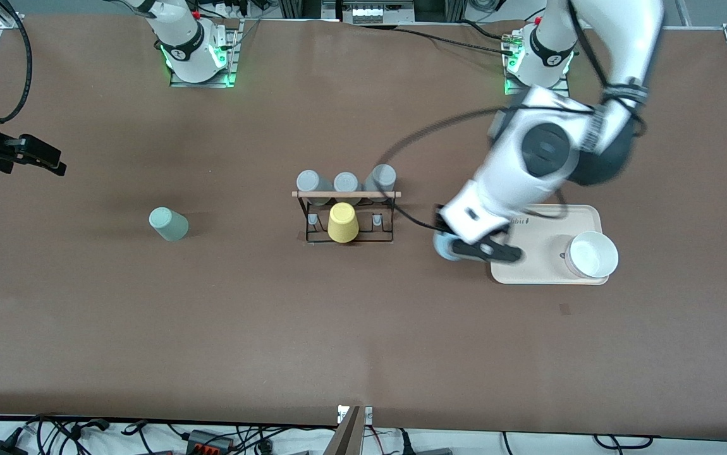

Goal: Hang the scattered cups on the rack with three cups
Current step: 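Carry the light blue cup with the left gripper to the rack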

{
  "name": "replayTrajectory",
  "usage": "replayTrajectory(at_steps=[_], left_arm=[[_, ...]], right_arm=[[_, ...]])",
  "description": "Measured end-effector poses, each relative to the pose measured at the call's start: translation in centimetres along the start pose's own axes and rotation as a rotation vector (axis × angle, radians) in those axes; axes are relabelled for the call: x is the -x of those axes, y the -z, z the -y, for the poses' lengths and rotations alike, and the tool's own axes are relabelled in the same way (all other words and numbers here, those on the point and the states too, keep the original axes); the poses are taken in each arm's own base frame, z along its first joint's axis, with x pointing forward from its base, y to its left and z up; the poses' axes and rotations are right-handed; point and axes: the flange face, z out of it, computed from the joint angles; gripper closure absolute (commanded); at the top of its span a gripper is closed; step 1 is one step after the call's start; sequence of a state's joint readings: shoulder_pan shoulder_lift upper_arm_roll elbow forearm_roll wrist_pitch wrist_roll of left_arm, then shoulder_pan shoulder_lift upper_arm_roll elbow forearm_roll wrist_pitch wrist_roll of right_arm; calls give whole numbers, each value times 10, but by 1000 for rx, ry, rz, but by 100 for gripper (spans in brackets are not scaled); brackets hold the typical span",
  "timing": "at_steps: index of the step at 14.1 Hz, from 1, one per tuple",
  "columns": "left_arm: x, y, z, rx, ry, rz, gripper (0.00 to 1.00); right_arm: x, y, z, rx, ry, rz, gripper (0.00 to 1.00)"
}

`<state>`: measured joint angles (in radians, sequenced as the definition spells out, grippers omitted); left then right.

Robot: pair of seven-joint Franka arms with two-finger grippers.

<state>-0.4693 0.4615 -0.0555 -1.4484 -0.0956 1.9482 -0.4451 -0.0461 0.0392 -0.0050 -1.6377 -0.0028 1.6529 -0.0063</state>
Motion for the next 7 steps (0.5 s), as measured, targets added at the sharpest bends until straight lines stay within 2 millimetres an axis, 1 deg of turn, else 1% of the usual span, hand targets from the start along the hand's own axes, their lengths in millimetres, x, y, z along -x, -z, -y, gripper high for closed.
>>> replayTrajectory(at_steps=[1,2,3,5,7], left_arm=[[11,-6,-27,0,18,5,100],[20,-13,-46,-2,25,12,100],[25,-21,-57,-6,29,20,100],[21,-32,-58,13,61,45,100],[20,-37,-59,28,73,59,100]], right_arm=[[0,0,0,0,0,-1,0],[0,0,0,0,0,-2,0],[0,0,0,0,0,-2,0],[0,0,0,0,0,-2,0],[0,0,1,0,1,-2,0]])
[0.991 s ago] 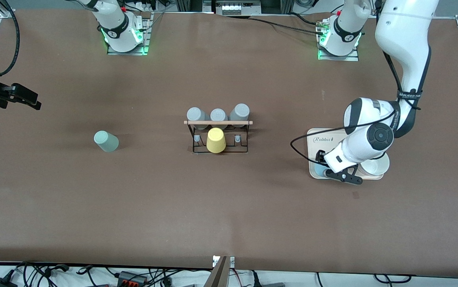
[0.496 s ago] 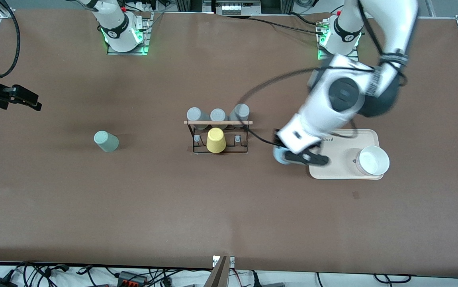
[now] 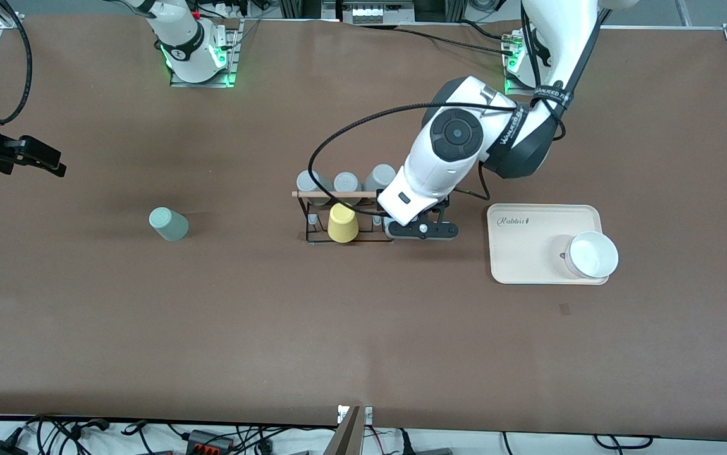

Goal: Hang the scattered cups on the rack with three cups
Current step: 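Carry the light blue cup with the left gripper to the rack, then lower the light blue cup onto the rack peg and open the left gripper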

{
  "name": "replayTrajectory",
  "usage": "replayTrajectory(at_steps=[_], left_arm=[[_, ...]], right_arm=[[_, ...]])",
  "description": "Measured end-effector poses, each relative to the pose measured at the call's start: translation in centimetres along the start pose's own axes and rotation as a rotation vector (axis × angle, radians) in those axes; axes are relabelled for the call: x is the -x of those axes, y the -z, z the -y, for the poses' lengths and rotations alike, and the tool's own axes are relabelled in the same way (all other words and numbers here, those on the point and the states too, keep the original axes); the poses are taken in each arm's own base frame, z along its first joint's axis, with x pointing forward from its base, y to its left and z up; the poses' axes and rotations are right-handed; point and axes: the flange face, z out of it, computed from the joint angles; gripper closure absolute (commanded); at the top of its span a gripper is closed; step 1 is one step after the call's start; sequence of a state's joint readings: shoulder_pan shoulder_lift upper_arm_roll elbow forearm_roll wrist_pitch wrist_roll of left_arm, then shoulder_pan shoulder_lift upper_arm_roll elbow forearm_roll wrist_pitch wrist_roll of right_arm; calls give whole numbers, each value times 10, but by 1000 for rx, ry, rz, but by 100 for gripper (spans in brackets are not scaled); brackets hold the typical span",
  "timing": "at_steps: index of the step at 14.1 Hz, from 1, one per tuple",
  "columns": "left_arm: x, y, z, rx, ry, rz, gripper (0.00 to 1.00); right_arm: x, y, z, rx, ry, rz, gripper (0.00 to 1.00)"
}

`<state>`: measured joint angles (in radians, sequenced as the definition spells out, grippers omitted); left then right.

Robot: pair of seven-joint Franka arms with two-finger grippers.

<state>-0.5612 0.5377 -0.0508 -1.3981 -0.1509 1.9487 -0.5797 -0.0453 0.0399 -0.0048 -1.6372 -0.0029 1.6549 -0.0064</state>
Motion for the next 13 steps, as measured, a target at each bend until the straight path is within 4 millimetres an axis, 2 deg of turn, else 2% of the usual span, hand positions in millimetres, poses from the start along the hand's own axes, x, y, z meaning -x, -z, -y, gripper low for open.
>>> replayTrajectory(at_steps=[4,11,13], left_arm=[[13,-15,-20,-5,7,18,100],[10,-30,-23,-2,12,15,100],[10,-41,-27,-2,9,16,100]], right_arm=[[0,-1,1,0,2,1,0],[-2,-5,3,0,5,8,0],[-2,-5,3,0,5,8,0]])
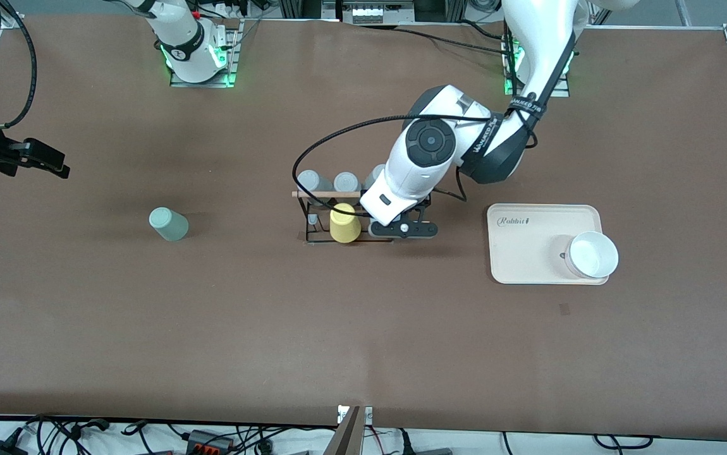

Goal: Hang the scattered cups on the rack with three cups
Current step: 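Lower the light blue cup onto the rack peg and open the left gripper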

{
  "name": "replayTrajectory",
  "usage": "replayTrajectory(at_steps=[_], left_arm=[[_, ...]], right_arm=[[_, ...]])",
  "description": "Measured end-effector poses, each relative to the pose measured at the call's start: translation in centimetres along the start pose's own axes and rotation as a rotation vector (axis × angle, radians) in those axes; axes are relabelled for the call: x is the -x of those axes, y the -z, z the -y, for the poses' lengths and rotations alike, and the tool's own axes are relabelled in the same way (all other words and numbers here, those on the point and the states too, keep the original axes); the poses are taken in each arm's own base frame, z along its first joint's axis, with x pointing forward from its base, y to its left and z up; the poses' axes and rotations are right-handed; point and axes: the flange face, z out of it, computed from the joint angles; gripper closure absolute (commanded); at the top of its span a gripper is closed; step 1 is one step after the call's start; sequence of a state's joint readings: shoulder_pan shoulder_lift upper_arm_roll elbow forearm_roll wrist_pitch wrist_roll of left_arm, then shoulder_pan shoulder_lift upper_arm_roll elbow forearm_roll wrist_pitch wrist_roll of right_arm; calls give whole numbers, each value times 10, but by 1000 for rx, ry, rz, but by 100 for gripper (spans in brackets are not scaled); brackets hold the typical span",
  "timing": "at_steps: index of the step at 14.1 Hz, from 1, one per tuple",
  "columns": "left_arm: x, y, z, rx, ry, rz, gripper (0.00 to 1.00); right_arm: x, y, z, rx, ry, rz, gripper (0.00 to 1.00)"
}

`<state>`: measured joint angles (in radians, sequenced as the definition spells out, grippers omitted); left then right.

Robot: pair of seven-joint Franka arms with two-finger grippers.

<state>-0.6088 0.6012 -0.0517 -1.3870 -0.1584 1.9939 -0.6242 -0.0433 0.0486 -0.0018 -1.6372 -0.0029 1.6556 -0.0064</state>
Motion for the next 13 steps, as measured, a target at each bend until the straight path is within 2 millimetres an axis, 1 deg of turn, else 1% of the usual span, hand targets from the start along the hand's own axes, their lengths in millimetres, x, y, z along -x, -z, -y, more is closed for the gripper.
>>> replayTrajectory(at_steps=[1,4,6,7,9,10,11,12,13], left_arm=[[0,-5,-2,1,0,-1,100],[2,-9,-8,3,2,-2,99],[7,-18,-16,-2,-6,4,92],[8,-21,-18,0,-8,1,87],[6,-30,-18,-5,-6,7,70],[5,-35,-17,-8,-4,9,45],[3,-36,-16,-8,-1,6,3],[-1,-34,-13,-6,5,-1,0],[-5,-30,-10,-2,12,-9,0]], right_arm=[[0,0,0,0,0,0,0],[0,0,0,0,0,0,0],[0,0,0,0,0,0,0],[0,0,0,0,0,1,0],[-1,-1,0,0,0,2,0],[-1,-2,0,0,0,4,0],[-2,-4,0,0,0,6,0],[-2,-5,0,0,0,9,0],[-3,-7,0,0,0,12,0]])
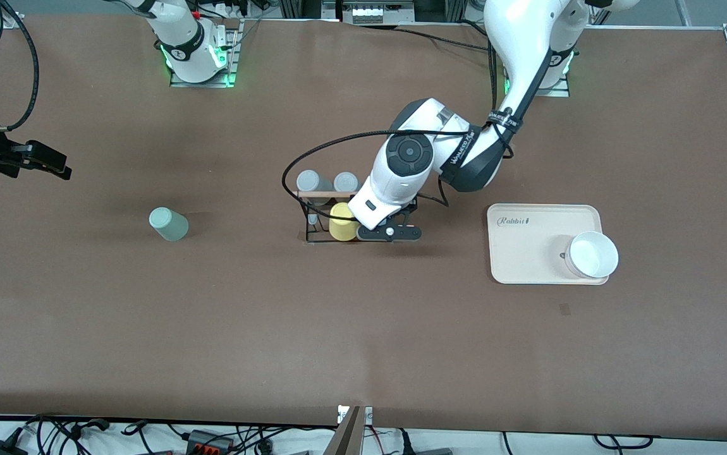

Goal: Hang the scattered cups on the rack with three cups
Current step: 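Lower the light blue cup onto the rack peg and open the left gripper, then withdraw the left gripper while the right gripper reaches the light blue cup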

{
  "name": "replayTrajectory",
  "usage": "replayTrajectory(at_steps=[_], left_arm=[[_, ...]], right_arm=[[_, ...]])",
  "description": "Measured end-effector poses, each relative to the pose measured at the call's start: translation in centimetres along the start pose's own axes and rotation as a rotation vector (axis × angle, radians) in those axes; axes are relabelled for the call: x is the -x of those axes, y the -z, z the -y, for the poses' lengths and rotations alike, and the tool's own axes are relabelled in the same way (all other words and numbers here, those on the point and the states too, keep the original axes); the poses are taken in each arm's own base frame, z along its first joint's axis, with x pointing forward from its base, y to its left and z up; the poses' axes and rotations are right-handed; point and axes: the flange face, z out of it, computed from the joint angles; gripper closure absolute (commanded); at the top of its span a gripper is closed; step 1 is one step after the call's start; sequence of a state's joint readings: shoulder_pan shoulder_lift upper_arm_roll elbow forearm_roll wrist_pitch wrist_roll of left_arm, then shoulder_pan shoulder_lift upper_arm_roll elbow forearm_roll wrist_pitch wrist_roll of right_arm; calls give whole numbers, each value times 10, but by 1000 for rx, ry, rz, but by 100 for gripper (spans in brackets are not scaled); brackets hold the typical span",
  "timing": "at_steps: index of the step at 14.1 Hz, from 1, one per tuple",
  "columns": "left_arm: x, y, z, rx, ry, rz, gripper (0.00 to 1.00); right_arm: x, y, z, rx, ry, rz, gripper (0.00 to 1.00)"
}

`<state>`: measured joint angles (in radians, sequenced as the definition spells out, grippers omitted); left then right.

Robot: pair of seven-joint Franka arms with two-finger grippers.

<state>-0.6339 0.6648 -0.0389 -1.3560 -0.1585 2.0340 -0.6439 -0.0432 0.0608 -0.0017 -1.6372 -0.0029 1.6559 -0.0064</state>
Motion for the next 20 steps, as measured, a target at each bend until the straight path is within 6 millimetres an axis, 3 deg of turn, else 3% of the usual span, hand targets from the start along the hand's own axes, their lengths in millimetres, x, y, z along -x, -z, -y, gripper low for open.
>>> replayTrajectory(at_steps=[4,7,9,12,14,16,17,20], left_arm=[[-15,23,9,21,21,-34,0],[-34,70,37,41,66,-65,0],[-55,119,78,66,129,-109,0],[-82,196,184,18,158,-135,0],[-77,261,260,-6,174,-141,0],[-58,297,298,-32,180,-110,0],[-50,306,309,-47,165,-83,0],[-46,307,326,-58,163,-50,0]], right_arm=[[-2,-4,0,0,0,6,0],[-2,-4,0,0,0,7,0],[-2,-6,0,0,0,11,0],[-13,-35,1,0,4,69,0],[-26,-72,3,0,7,129,0],[-36,-97,13,7,28,148,0],[-42,-110,22,26,50,147,0],[-47,-162,43,64,95,130,0]])
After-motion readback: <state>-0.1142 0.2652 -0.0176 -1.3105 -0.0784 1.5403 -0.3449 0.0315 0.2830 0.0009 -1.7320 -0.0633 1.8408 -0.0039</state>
